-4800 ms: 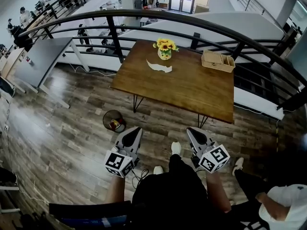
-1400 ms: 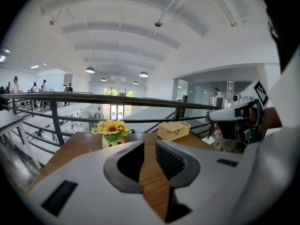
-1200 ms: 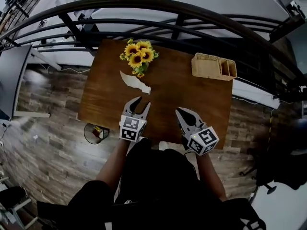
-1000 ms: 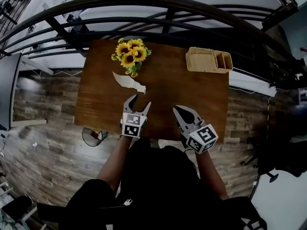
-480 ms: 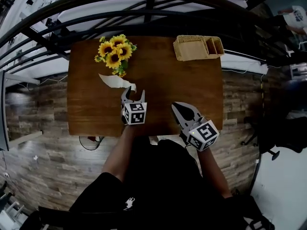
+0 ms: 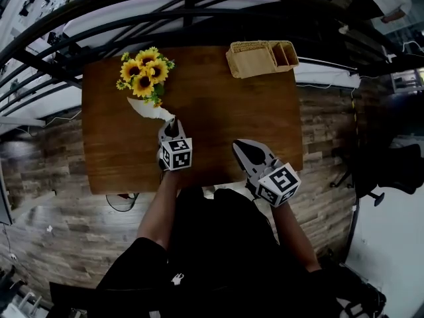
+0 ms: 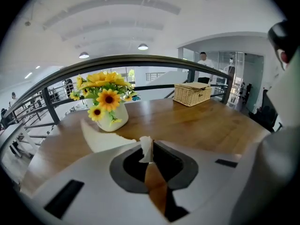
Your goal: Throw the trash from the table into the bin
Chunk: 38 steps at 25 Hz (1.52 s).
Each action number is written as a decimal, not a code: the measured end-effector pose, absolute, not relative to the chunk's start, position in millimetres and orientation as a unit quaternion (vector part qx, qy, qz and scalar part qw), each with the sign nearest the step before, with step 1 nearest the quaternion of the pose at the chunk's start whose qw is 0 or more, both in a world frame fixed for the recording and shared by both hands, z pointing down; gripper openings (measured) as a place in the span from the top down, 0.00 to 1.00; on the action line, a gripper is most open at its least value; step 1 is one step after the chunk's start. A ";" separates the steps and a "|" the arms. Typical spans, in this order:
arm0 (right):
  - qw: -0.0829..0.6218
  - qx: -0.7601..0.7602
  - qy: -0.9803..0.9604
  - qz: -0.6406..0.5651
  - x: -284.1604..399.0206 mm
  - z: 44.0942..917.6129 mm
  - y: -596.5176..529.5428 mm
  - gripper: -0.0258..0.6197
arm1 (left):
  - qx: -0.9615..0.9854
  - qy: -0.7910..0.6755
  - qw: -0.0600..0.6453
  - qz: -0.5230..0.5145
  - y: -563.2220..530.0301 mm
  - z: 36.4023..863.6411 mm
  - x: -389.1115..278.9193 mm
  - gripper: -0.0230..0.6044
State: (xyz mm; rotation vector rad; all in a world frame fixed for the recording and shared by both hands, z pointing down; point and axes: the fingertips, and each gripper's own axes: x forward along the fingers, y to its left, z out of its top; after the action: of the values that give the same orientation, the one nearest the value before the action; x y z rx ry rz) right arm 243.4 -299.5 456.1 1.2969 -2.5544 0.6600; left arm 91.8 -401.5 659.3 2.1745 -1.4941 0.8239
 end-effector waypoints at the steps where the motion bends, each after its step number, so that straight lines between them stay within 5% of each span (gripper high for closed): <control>1: 0.099 0.438 -0.865 0.223 242.5 455.2 -299.7 0.94 | 0.772 -0.533 0.187 0.290 -400.9 657.3 89.7 0.92; 19: 0.064 0.380 -0.902 0.195 227.3 429.1 -285.5 0.94 | 0.756 -0.592 0.158 0.231 -356.8 579.1 53.9 0.94; 38: 0.016 0.313 -0.933 0.176 264.6 403.9 -219.4 0.94 | 0.751 -0.623 0.118 0.185 -266.9 500.7 93.1 0.94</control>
State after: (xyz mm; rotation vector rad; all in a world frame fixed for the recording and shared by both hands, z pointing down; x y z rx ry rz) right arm 264.6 -219.4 403.9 0.9738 -2.9015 0.5462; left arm 93.1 -266.9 500.7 2.1961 -1.8236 0.5405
